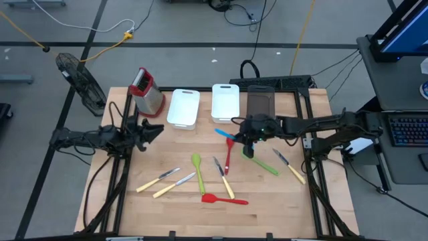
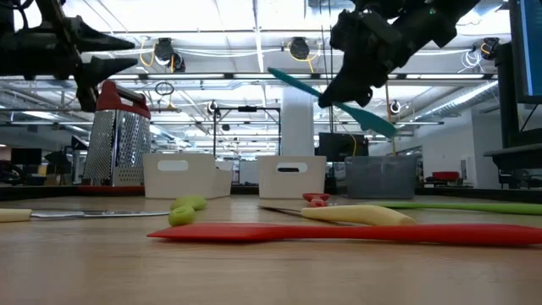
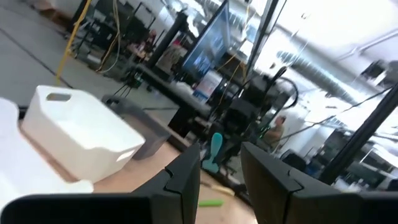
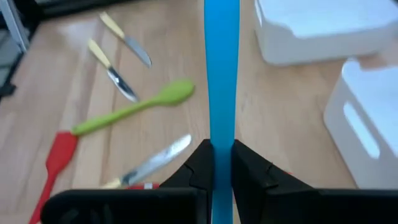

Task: Pick & Place Kitchen Items
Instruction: Put the blue spatula into the left white bin

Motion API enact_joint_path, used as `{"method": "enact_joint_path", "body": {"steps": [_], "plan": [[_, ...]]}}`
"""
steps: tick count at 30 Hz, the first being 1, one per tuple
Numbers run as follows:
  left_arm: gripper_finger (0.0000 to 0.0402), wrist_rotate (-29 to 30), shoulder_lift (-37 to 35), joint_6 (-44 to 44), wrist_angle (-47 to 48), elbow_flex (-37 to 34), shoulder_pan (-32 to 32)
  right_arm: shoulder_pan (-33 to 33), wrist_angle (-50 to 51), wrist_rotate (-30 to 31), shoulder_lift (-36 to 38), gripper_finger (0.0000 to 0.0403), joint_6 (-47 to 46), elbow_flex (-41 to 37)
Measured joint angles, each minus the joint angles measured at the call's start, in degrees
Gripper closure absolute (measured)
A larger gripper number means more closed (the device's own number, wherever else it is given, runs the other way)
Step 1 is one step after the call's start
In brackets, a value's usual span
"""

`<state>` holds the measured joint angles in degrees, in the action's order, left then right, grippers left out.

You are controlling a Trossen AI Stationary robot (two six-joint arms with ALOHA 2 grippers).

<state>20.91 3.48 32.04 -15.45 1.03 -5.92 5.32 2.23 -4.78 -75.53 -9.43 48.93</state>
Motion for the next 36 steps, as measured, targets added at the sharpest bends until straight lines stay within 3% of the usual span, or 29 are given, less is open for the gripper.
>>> {"method": "enact_joint_path", "body": {"steps": [11,20,24,36], "plan": [[0.0282,-0.5,15.1,-0.1,-16.0,0.4,-0.2,0.0,-2.0,0.1,0.0,0.0377,0.3,0.0],[0.0282,-0.7,34.4,-4.7,-16.0,13.0,-1.7,0.0,-2.5,0.4,0.0,0.0377,3.1,0.0],[0.0282,-1.5,42.7,-8.8,-12.2,20.6,-1.9,0.0,-2.5,0.4,0.0,0.0377,5.0,0.0],[0.0282,-1.3,62.0,-22.0,10.4,44.6,-1.9,0.0,0.1,1.8,0.0,0.0377,10.2,0.0]]}}
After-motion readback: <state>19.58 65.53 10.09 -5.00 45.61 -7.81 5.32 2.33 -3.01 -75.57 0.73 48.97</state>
